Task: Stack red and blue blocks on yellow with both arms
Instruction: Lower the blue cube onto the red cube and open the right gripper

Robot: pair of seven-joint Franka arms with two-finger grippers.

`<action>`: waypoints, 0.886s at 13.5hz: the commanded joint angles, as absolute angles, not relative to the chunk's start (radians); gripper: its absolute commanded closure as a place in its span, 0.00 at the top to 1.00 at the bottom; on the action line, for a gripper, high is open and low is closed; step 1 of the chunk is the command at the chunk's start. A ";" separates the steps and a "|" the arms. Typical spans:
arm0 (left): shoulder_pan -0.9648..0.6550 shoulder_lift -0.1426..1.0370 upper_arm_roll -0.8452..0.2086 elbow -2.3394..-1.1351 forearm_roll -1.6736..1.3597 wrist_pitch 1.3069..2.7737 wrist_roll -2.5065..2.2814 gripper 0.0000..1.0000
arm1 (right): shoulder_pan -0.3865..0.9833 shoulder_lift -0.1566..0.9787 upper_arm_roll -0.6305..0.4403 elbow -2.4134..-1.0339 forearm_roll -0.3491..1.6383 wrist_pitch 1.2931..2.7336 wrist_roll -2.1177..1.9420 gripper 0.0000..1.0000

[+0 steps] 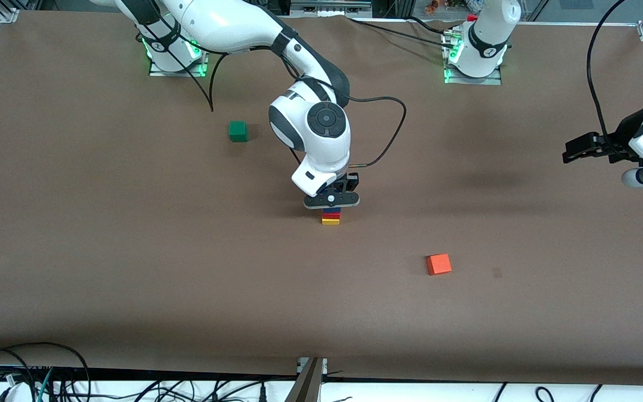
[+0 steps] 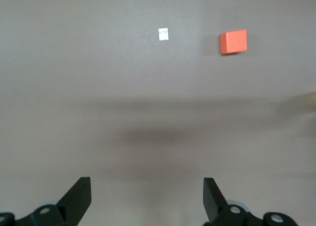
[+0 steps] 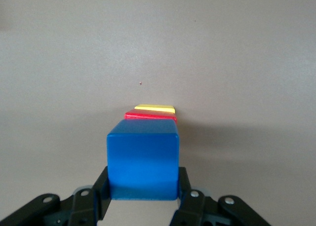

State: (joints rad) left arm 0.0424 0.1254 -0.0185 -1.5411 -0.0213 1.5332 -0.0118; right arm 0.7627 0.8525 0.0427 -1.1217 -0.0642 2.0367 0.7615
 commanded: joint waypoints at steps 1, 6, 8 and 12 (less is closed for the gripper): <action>0.051 0.132 -0.021 -1.526 -0.046 1.537 0.005 1.00 | 0.776 0.874 0.034 -1.085 -0.090 2.037 0.795 0.63; 0.052 0.144 -0.020 -1.525 -0.049 1.539 0.005 1.00 | 0.764 0.835 0.017 -1.083 -0.086 1.968 0.795 1.00; 0.061 0.146 -0.020 -1.525 -0.055 1.539 0.006 1.00 | 0.697 0.763 0.009 -1.085 -0.080 1.906 0.784 1.00; 0.061 0.146 -0.020 -1.525 -0.075 1.540 0.006 1.00 | 0.502 0.600 0.011 -1.086 -0.037 1.712 0.759 1.00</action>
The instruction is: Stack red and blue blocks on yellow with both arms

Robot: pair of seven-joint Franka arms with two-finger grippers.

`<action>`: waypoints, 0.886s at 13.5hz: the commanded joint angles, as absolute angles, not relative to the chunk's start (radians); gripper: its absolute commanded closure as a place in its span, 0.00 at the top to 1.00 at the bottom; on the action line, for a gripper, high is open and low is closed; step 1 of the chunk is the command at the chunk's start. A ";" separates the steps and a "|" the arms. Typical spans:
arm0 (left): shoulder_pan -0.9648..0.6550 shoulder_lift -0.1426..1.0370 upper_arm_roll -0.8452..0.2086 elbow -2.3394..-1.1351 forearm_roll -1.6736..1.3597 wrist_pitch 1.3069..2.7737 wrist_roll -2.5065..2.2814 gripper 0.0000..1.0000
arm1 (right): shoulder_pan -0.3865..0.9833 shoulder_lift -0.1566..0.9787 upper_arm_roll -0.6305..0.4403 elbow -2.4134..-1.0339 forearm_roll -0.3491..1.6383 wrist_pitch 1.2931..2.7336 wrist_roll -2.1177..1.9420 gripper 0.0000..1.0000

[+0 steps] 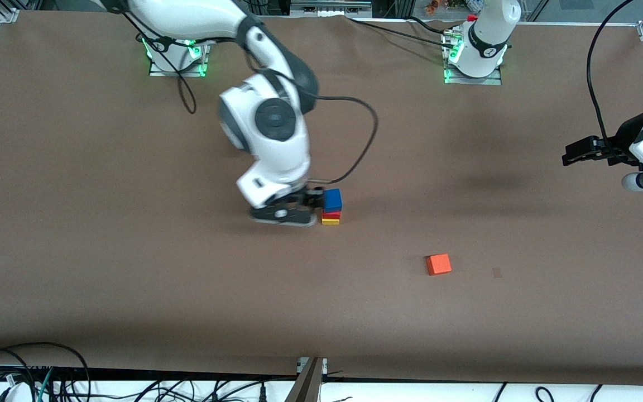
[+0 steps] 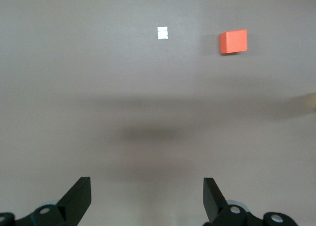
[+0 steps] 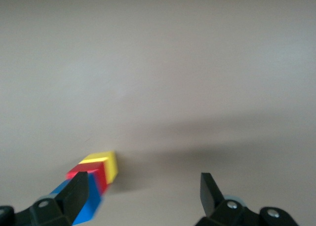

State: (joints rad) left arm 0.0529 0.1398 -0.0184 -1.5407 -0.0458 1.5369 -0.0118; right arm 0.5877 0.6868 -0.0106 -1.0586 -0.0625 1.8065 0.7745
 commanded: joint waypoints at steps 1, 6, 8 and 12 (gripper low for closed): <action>0.061 0.147 -0.020 -1.523 -0.075 1.540 0.005 1.00 | 0.464 0.571 0.009 -1.089 -0.035 1.659 0.746 1.00; 0.061 0.147 -0.020 -1.523 -0.075 1.540 0.005 1.00 | 0.229 0.395 0.003 -1.196 0.067 1.502 0.511 1.00; 0.061 0.147 -0.020 -1.523 -0.075 1.540 0.006 1.00 | 0.158 0.220 0.005 -1.419 0.066 1.564 0.409 1.00; 0.061 0.147 -0.020 -1.523 -0.075 1.539 0.005 1.00 | 0.069 -0.025 0.003 -1.687 0.057 1.584 0.261 1.00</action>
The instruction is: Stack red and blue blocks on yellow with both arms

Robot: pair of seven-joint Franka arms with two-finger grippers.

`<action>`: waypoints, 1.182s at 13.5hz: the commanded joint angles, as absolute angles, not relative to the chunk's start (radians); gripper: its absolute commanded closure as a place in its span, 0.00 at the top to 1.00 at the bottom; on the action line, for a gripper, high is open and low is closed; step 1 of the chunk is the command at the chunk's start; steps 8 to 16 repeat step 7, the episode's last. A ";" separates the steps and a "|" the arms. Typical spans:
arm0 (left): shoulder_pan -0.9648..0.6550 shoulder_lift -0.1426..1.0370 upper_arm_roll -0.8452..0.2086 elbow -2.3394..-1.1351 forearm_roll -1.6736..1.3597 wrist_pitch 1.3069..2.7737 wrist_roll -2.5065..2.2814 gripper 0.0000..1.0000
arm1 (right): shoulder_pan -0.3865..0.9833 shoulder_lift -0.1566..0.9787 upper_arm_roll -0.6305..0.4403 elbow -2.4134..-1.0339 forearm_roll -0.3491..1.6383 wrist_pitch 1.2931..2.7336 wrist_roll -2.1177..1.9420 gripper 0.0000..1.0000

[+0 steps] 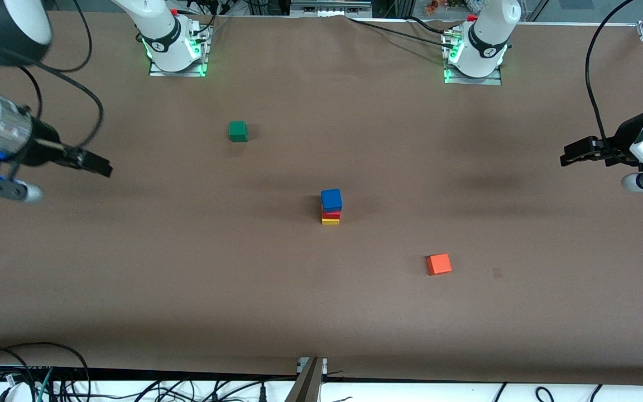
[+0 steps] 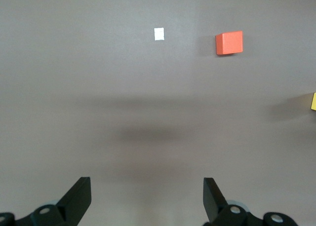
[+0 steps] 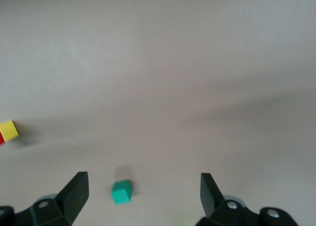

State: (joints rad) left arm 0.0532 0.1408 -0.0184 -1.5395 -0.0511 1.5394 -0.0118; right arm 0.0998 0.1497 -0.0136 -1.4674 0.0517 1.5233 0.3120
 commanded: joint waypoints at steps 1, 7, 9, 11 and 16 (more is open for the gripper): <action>0.061 0.147 -0.020 -1.523 -0.074 1.540 0.005 1.00 | 0.066 -0.066 0.003 -1.730 0.045 1.603 0.233 1.00; 0.060 0.147 -0.020 -1.523 -0.074 1.539 0.005 1.00 | 0.064 -0.028 -0.002 -1.681 0.038 1.591 0.202 1.00; 0.060 0.147 -0.020 -1.523 -0.074 1.539 0.005 1.00 | 0.064 -0.028 -0.002 -1.681 0.038 1.591 0.202 1.00; 0.060 0.147 -0.020 -1.523 -0.074 1.539 0.005 1.00 | 0.064 -0.028 -0.002 -1.681 0.038 1.591 0.202 1.00; 0.060 0.147 -0.020 -1.523 -0.074 1.539 0.005 1.00 | 0.064 -0.028 -0.002 -1.681 0.038 1.591 0.202 1.00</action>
